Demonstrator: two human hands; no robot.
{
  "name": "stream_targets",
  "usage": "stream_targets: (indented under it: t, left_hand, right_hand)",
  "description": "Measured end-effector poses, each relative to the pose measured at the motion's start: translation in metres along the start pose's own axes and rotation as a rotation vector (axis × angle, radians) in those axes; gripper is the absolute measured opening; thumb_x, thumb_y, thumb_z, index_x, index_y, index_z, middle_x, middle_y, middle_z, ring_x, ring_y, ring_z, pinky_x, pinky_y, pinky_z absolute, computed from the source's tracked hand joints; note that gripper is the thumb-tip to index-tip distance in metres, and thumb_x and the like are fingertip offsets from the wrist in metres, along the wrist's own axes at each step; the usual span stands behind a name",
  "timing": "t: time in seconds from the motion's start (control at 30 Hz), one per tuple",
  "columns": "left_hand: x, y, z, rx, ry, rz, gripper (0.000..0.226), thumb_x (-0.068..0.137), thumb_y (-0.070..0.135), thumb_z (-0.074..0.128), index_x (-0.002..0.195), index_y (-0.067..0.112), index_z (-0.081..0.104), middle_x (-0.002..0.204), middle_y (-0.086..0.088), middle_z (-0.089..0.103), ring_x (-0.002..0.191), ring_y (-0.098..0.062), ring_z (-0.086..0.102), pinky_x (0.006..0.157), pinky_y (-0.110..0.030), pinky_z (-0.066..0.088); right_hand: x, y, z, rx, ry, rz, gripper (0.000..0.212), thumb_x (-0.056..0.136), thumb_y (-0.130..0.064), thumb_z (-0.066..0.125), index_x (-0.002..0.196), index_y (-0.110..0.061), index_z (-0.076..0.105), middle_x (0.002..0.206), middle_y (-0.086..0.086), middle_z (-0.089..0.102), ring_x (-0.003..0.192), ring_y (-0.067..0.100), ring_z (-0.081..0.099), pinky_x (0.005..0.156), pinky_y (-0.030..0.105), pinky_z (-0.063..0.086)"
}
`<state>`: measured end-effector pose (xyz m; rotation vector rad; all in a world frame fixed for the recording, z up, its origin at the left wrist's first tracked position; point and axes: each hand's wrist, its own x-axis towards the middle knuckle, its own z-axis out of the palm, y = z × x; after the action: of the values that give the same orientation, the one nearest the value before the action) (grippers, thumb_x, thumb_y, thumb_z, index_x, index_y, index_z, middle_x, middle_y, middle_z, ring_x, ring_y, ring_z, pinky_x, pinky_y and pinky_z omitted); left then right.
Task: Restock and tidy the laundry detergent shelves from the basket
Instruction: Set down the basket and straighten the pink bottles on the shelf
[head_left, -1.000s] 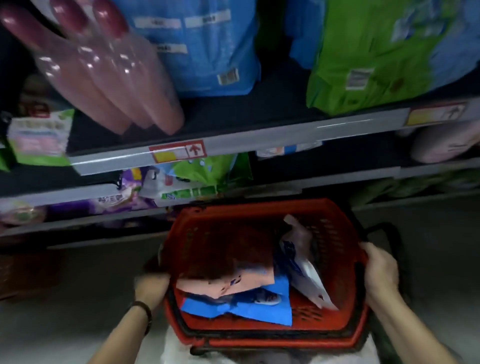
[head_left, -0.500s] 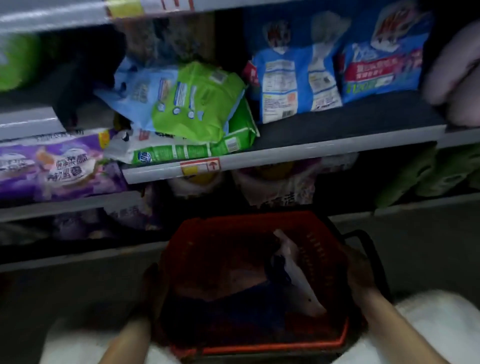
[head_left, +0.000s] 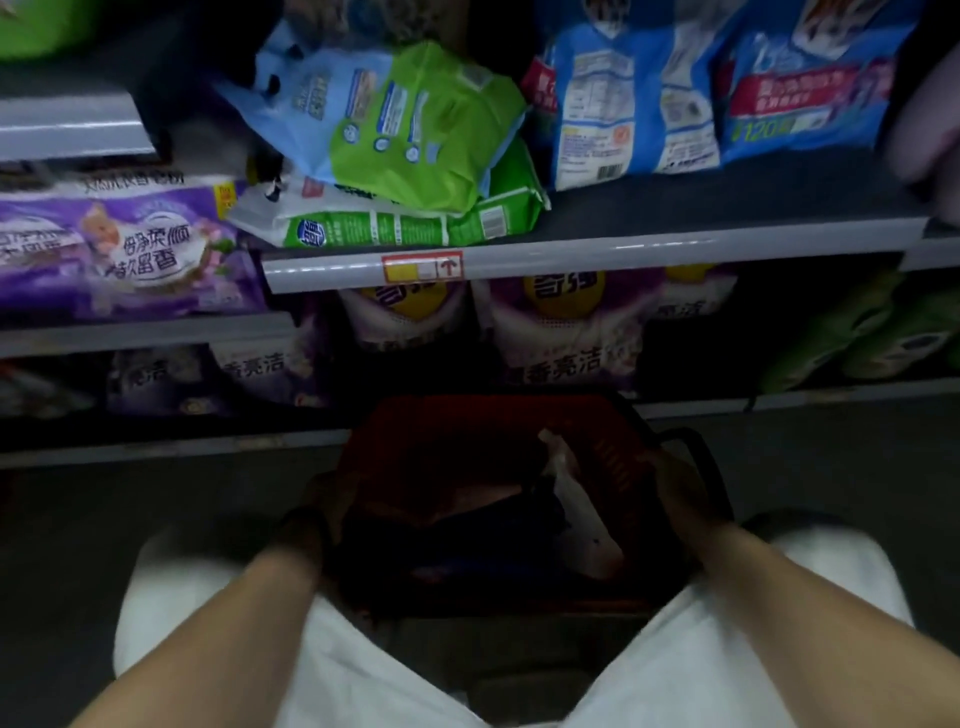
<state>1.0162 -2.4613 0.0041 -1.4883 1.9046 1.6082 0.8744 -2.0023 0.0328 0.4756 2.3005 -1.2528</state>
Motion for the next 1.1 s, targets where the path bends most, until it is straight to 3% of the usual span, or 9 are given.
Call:
stream_targets:
  t: [0.23,0.37,0.43,0.5,0.6,0.7,0.8,1.0,1.1]
  left_hand:
    - [0.011,0.013,0.026,0.275,-0.027,-0.078,0.061,0.099,0.055,0.066,0.14,0.01,0.064,0.129,-0.018,0.069,0.102,-0.033,0.066,0.096,-0.043,0.056]
    - [0.006,0.023,0.032,0.403,-0.047,-0.06,0.056,0.104,0.052,0.061,0.147,0.016,0.058,0.139,-0.016,0.065,0.085,-0.021,0.063,0.061,-0.025,0.047]
    - [-0.006,0.032,0.038,0.447,0.007,-0.001,0.056,0.106,0.045,0.059,0.152,0.014,0.052,0.149,-0.016,0.058,0.11,-0.03,0.066,0.068,-0.025,0.046]
    - [-0.027,0.046,0.047,0.558,0.064,0.107,0.067,0.106,0.05,0.056,0.16,0.014,0.04,0.156,-0.017,0.05,0.134,-0.038,0.055,0.097,-0.036,0.051]
    - [-0.052,0.064,0.056,0.686,0.018,0.311,0.076,0.1,0.059,0.052,0.161,0.015,0.04,0.159,-0.012,0.048,0.141,-0.036,0.05,0.118,-0.039,0.039]
    - [-0.082,0.089,0.06,0.815,-0.136,0.412,0.052,0.107,0.047,0.049,0.146,0.015,0.059,0.126,-0.002,0.066,0.112,-0.02,0.063,0.093,-0.017,0.048]
    - [-0.125,0.109,0.065,0.897,-0.106,0.71,0.025,0.105,0.036,0.057,0.111,0.02,0.076,0.116,-0.004,0.075,0.108,-0.024,0.069,0.087,-0.03,0.047]
    - [-0.222,0.17,0.043,0.869,-0.069,1.013,0.016,0.099,0.039,0.059,0.084,0.035,0.064,0.102,0.005,0.076,0.095,-0.017,0.07,0.077,-0.031,0.049]
    - [-0.273,0.21,0.019,0.935,-0.014,1.175,0.012,0.099,0.031,0.057,0.089,0.029,0.064,0.106,-0.003,0.073,0.095,-0.025,0.068,0.076,-0.028,0.045]
  right_hand:
    - [0.02,-0.002,-0.004,0.006,-0.057,0.169,0.045,0.104,-0.04,0.058,0.13,-0.005,0.068,0.114,0.013,0.07,0.104,0.028,0.064,0.095,0.038,0.052]
    - [0.029,-0.008,-0.003,-0.08,-0.058,0.16,0.042,0.109,-0.037,0.051,0.13,-0.006,0.069,0.127,0.018,0.067,0.116,0.037,0.064,0.106,0.046,0.052]
    - [0.029,-0.013,-0.004,-0.11,-0.052,0.204,0.044,0.105,-0.042,0.055,0.117,-0.003,0.072,0.11,0.015,0.071,0.101,0.037,0.068,0.096,0.044,0.057]
    - [0.021,-0.023,-0.007,-0.235,-0.115,0.201,0.05,0.105,-0.044,0.053,0.129,-0.002,0.065,0.113,0.014,0.069,0.103,0.035,0.067,0.097,0.043,0.057]
    - [0.009,-0.04,-0.014,-0.381,-0.119,0.111,0.045,0.105,-0.038,0.053,0.132,-0.004,0.064,0.133,0.02,0.067,0.118,0.038,0.065,0.101,0.043,0.054]
    - [-0.008,-0.065,-0.021,-0.542,-0.166,-0.077,0.037,0.104,-0.035,0.052,0.123,-0.008,0.071,0.122,0.015,0.073,0.116,0.036,0.068,0.101,0.045,0.054]
    - [-0.058,-0.125,-0.026,-0.668,-0.308,-0.284,0.042,0.097,-0.048,0.05,0.099,-0.013,0.073,0.101,0.003,0.073,0.095,0.021,0.068,0.085,0.033,0.051]
    - [-0.145,-0.224,-0.039,-0.685,-0.271,-0.65,0.019,0.099,-0.033,0.063,0.101,-0.023,0.079,0.104,-0.006,0.075,0.1,0.017,0.069,0.09,0.035,0.055]
    - [-0.19,-0.274,-0.053,-0.766,-0.212,-0.83,0.015,0.09,-0.031,0.064,0.088,-0.023,0.076,0.093,-0.002,0.077,0.092,0.021,0.072,0.082,0.039,0.058]
